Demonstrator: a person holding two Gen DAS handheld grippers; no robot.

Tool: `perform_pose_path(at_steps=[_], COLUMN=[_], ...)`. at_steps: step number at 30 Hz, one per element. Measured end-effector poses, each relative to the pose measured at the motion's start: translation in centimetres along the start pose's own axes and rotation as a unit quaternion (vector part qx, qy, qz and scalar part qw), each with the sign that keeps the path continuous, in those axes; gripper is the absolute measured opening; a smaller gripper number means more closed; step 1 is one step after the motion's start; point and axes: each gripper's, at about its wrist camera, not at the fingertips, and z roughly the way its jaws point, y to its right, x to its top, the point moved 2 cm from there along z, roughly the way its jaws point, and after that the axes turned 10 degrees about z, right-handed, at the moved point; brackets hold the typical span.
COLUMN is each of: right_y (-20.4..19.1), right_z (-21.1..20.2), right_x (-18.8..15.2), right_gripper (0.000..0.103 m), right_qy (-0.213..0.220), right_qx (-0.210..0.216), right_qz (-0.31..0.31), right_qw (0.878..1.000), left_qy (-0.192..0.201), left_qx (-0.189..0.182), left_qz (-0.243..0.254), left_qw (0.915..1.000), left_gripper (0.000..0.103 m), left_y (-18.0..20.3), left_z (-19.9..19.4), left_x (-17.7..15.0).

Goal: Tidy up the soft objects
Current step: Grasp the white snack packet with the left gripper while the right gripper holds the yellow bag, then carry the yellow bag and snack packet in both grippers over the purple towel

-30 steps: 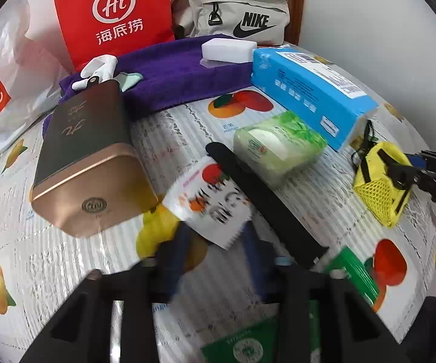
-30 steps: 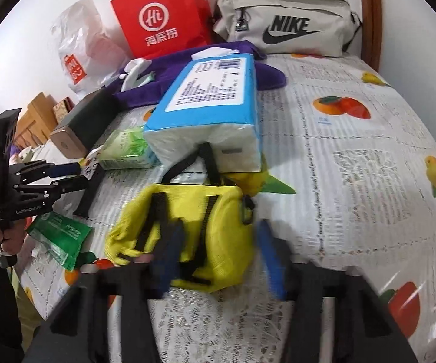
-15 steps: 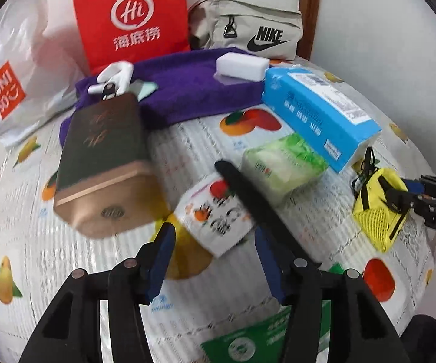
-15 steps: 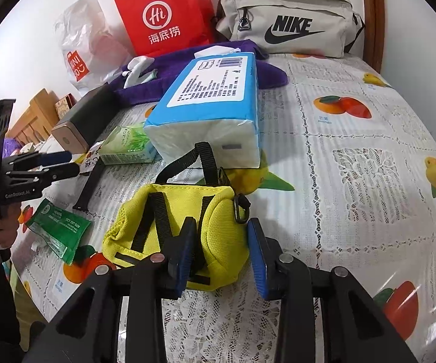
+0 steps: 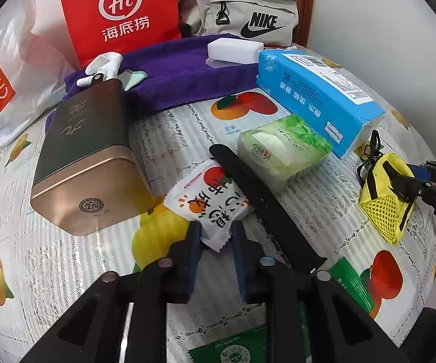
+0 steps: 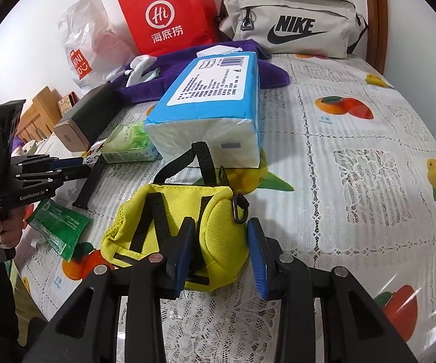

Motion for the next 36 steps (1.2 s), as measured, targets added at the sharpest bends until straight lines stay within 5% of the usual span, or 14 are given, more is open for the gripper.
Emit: perform_pose_path(at_steps=[5,21,36], right_y=[0.0,-0.1,-1.7], right_z=[-0.1,-1.4,-4.8], right_x=[-0.1,0.2,1.5], right_gripper=[0.035,0.030,0.029], right_qy=[0.002,0.012,0.030], right_qx=[0.000,0.000,0.013], right_qz=[0.000,0.005,-0.011], right_qw=[1.000,1.000,0.999], left_qy=[-0.005,0.026,0.065], left_qx=[0.001,0.017,0.031], left_qz=[-0.013,-0.113,-0.140], left_qw=[0.9999,0.9931,0.9876], left_gripper=[0.009,0.008,0.008], left_y=[-0.4,-3.7,-4.1], left_z=[-0.5,-4.6,-8.4], left_x=[-0.5,-4.2,-3.4])
